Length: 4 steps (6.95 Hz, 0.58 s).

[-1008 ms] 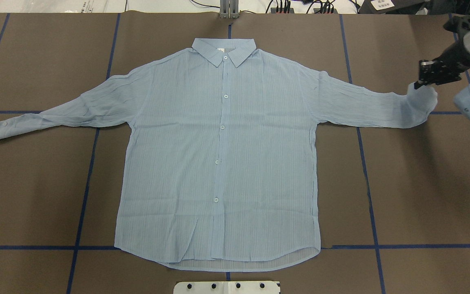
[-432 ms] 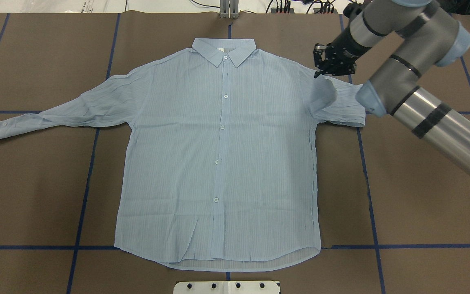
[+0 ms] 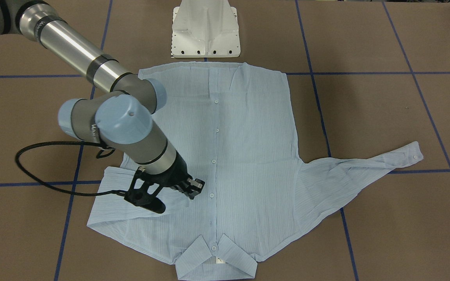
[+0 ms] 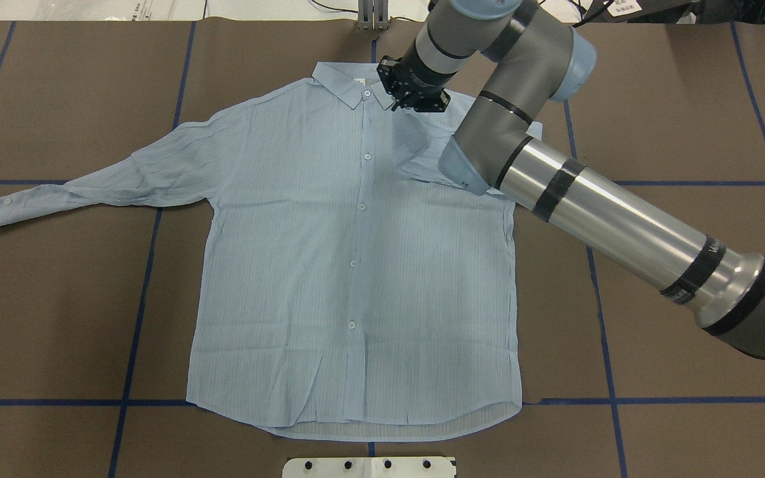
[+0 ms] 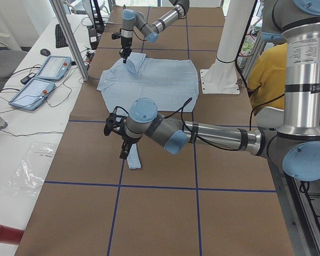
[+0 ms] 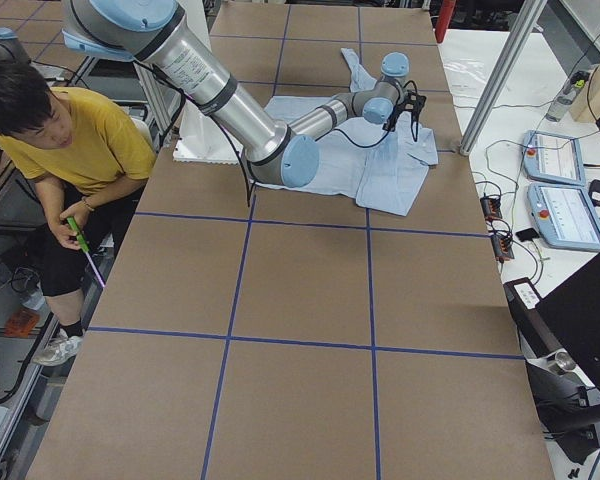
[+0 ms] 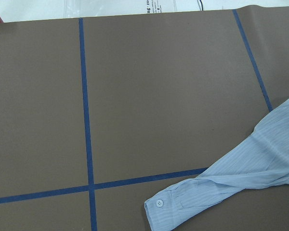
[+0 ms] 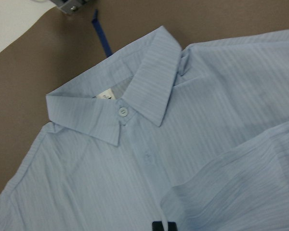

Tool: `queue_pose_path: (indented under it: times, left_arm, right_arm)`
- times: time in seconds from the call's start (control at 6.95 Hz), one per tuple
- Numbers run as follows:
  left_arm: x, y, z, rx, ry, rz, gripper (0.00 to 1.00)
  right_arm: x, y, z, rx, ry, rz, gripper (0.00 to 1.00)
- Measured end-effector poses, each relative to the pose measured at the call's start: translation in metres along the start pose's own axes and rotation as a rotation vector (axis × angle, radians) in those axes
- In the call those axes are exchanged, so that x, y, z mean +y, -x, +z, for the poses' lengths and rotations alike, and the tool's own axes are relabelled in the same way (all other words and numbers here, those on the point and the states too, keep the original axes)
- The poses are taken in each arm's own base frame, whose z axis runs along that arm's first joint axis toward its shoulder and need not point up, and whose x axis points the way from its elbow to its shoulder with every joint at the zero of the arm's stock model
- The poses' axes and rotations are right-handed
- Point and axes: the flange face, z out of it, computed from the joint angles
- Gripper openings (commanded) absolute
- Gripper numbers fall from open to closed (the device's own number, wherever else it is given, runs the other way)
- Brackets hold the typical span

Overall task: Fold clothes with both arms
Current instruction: 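Carry the grasped sleeve across the shirt toward the collar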

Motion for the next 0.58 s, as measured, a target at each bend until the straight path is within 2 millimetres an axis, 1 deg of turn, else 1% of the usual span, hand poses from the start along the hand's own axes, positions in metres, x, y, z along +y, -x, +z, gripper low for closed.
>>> queue_pose_path:
  times: [0.14,0.29,0.43,0.58]
  left_arm:
    - [0.001,0.001,0.000,0.001,0.001,-0.001,1.00]
    - [0.002,0.000,0.000,0.005,0.003,-0.002,1.00]
    - [0.003,0.000,0.000,0.011,0.006,-0.002,1.00]
    - [0.004,0.002,0.002,0.013,0.011,-0.004,1.00]
  right_arm:
    - [0.023,0.027,0.015,-0.029,-0.032,0.028,0.00]
    - [0.041,0.044,0.027,-0.044,-0.057,0.034,0.00]
    - [0.055,0.049,0.036,-0.051,-0.073,0.031,0.08]
    - [0.067,0.052,0.043,-0.054,-0.083,0.024,0.99]
